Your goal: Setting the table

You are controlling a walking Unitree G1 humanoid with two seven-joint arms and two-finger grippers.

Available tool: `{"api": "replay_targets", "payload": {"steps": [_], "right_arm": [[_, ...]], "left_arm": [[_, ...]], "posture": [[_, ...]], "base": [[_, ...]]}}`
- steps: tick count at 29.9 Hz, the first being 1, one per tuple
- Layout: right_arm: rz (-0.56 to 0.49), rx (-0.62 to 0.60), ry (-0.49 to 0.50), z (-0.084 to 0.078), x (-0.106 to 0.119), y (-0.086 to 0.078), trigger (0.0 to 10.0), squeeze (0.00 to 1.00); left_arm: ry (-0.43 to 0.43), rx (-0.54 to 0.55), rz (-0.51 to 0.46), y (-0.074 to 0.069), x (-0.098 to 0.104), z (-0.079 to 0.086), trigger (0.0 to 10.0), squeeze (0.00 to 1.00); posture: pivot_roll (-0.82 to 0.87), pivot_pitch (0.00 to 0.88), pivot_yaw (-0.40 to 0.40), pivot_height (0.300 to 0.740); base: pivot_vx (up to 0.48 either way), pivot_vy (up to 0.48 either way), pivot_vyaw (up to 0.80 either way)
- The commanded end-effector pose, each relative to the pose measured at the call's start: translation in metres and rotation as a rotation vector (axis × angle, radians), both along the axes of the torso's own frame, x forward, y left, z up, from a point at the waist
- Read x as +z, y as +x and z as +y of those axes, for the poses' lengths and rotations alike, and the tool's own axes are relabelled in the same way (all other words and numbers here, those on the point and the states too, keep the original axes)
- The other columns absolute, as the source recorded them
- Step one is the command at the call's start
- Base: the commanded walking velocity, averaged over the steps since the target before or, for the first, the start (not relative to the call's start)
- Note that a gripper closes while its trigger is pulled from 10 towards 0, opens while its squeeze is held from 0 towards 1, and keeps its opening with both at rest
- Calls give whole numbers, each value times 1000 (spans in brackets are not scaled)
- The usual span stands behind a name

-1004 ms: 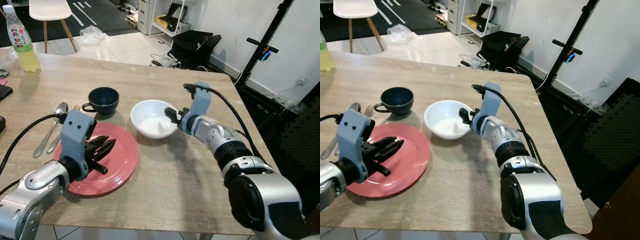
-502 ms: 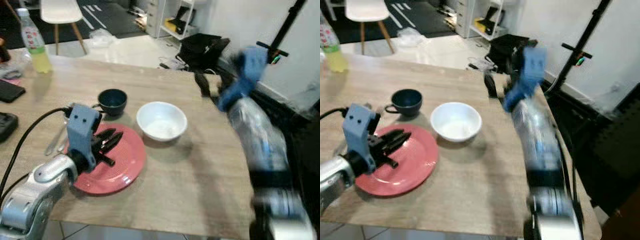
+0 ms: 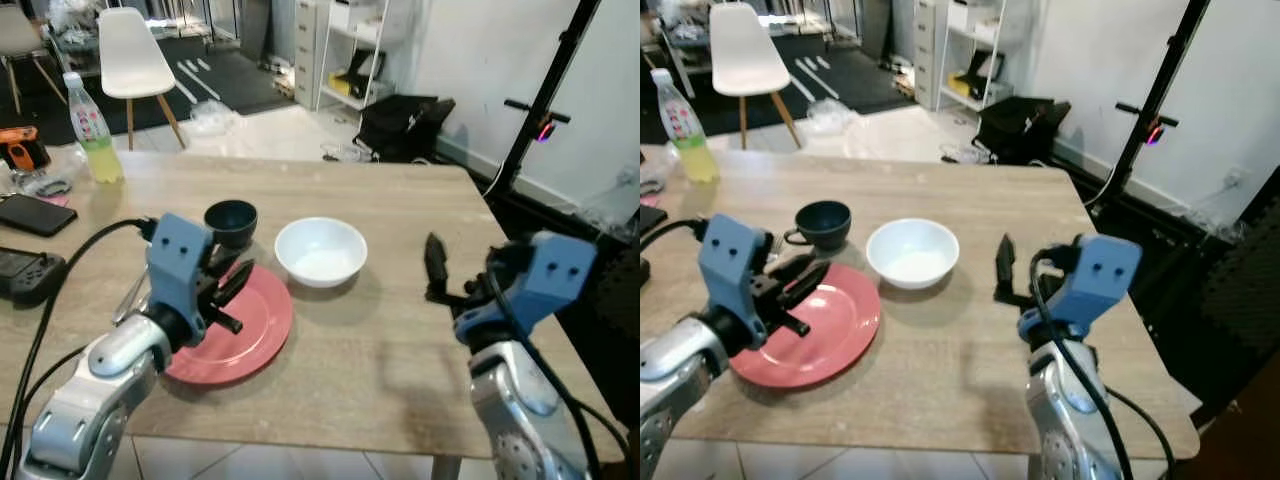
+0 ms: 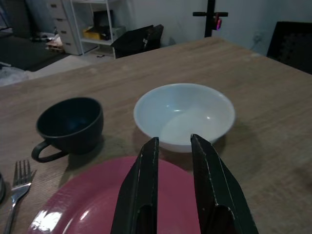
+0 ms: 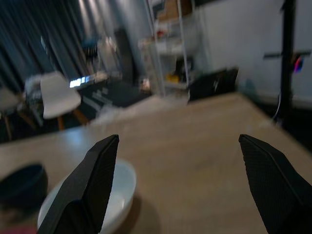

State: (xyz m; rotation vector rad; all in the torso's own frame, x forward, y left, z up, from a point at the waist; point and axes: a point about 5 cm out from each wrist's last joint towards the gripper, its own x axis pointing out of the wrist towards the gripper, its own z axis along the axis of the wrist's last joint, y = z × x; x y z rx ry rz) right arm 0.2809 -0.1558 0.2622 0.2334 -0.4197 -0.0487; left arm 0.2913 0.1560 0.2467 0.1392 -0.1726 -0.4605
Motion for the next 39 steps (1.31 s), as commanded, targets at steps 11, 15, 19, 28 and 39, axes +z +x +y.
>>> {"api": "replay_targets", "payload": {"steps": [11, 15, 19, 28, 39], "right_arm": [[14, 31, -42, 7, 1, -2, 10000, 0], [21, 43, -43, 10, 0, -1, 10000, 0], [29, 50, -50, 11, -2, 0, 10000, 0], [52, 9, -87, 2, -16, -2, 10000, 0], [65, 26, -87, 5, -26, -6, 10000, 0]], "left_arm": [[-13, 46, -18, 5, -5, 0, 10000, 0], [-16, 47, -23, 5, -5, 0, 10000, 0], [-39, 51, -26, 6, -4, 0, 10000, 0], [-52, 7, -4, -1, -14, -12, 10000, 0], [-41, -51, 7, -5, -19, -27, 10000, 0]], "posture": [[68, 21, 18, 740], [66, 24, 17, 740], [64, 22, 18, 740], [69, 11, 14, 740], [75, 7, 12, 740]], "base": [[0, 0, 0], [0, 0, 0], [0, 0, 0], [0, 0, 0], [0, 0, 0]]}}
